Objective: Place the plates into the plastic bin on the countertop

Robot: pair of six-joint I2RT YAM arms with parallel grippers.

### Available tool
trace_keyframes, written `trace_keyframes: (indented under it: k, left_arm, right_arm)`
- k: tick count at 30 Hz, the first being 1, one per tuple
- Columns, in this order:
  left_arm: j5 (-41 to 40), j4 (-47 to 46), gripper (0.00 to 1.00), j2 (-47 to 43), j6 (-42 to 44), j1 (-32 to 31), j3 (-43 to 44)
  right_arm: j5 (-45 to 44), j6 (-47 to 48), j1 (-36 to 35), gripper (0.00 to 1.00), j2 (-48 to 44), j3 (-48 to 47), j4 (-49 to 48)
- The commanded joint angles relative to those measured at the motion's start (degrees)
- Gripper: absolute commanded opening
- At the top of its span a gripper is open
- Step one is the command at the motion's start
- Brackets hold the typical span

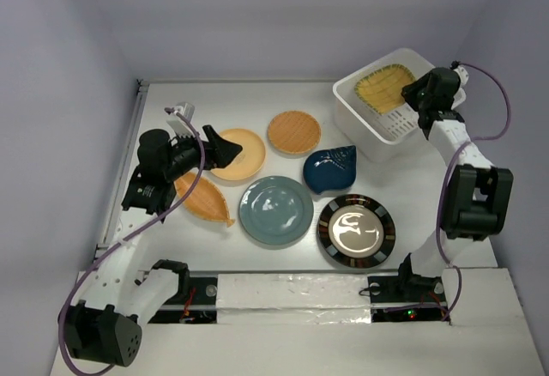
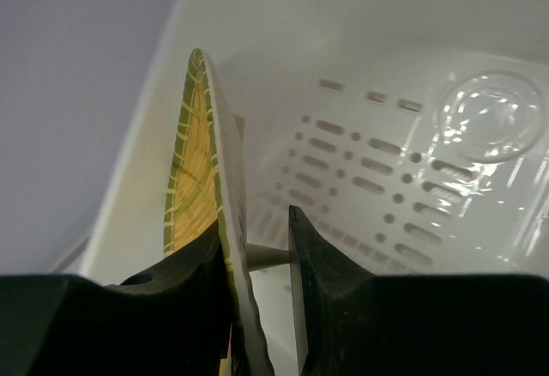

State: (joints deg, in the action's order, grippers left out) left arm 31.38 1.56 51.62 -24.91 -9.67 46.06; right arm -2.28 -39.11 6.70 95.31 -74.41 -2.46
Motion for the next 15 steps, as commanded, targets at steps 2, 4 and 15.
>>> trace_keyframes:
  k: [2, 4, 15]
  left_arm:
    - [-1.0, 0.4, 0.74, -1.8, 2.1, -1.2, 0.0]
    - [-1.2, 0.5, 0.74, -1.9, 2.3, -1.2, 0.1]
    - [-2.4, 1.1, 0.74, -2.7, 2.6, -2.3, 0.2]
  right_arm:
    - [-6.0, 2.6, -0.1, 0.0, 3.9, -8.1, 5.0]
    - [-6.3, 3.8, -0.1, 0.0, 6.9, -10.6, 7.3]
    - [-10.5, 6.9, -0.1, 0.7, 6.0, -9.3, 10.5]
